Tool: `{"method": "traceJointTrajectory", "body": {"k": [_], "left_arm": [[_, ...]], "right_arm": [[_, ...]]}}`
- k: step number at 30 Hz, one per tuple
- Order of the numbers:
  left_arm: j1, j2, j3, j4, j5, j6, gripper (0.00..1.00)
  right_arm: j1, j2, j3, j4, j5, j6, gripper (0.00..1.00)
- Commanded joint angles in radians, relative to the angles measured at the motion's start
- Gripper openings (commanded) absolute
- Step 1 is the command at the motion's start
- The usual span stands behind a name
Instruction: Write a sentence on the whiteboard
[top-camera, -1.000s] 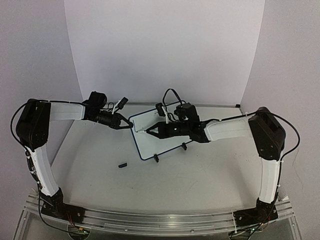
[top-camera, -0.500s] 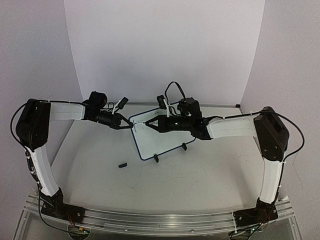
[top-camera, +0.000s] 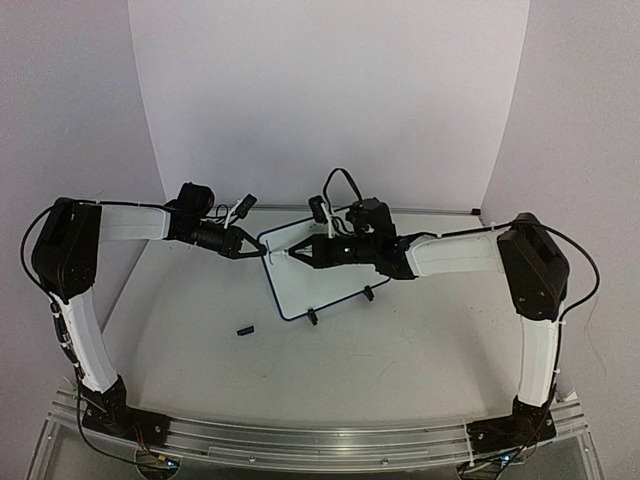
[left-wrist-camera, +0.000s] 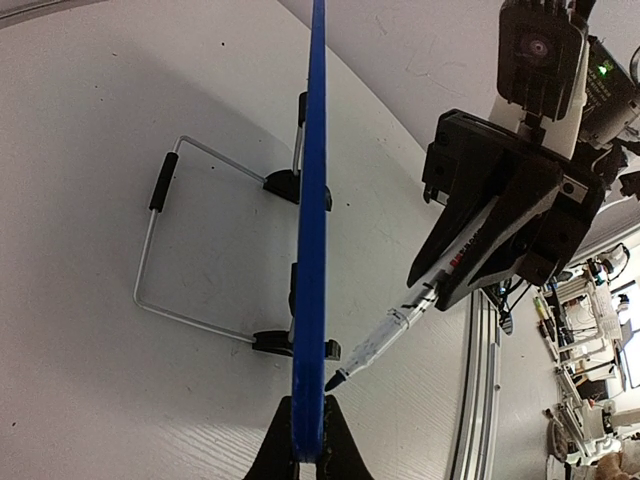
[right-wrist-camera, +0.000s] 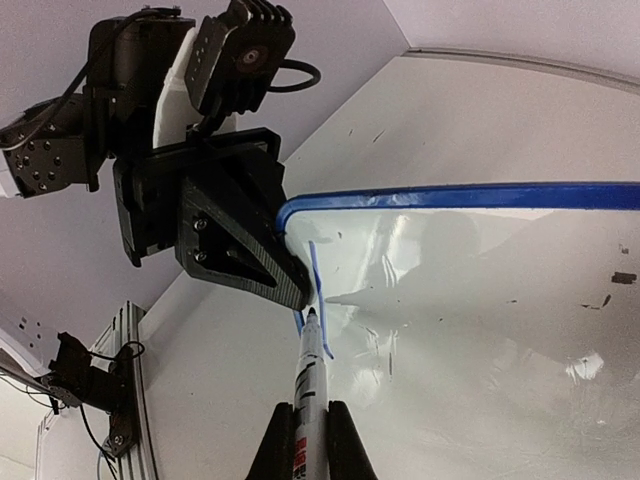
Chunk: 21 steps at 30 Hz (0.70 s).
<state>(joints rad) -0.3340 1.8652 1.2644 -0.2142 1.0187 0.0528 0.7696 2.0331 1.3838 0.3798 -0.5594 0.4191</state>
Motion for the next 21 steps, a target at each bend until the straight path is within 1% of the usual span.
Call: {"method": "traceJointTrajectory", "body": {"k": [1,10,21], "left_arm": [[-0.005,-0.032,0.028,-0.051,-0.033,0.042,0.0],[-0.005,-0.033,0.027,-0.051,-0.033,0.042,0.0],[-0.005,-0.033,0.027,-0.053,-0.035,0.044,0.0]], "right_arm": [[0.007,0.018,0.042,0.008,0.029,-0.012,0.0],[0.007,0.02,0.034,0.0,0.082,-0.008,0.0],[0.007,-0.031,-0.02,0.002,0.162,-0.014,0.0]]}}
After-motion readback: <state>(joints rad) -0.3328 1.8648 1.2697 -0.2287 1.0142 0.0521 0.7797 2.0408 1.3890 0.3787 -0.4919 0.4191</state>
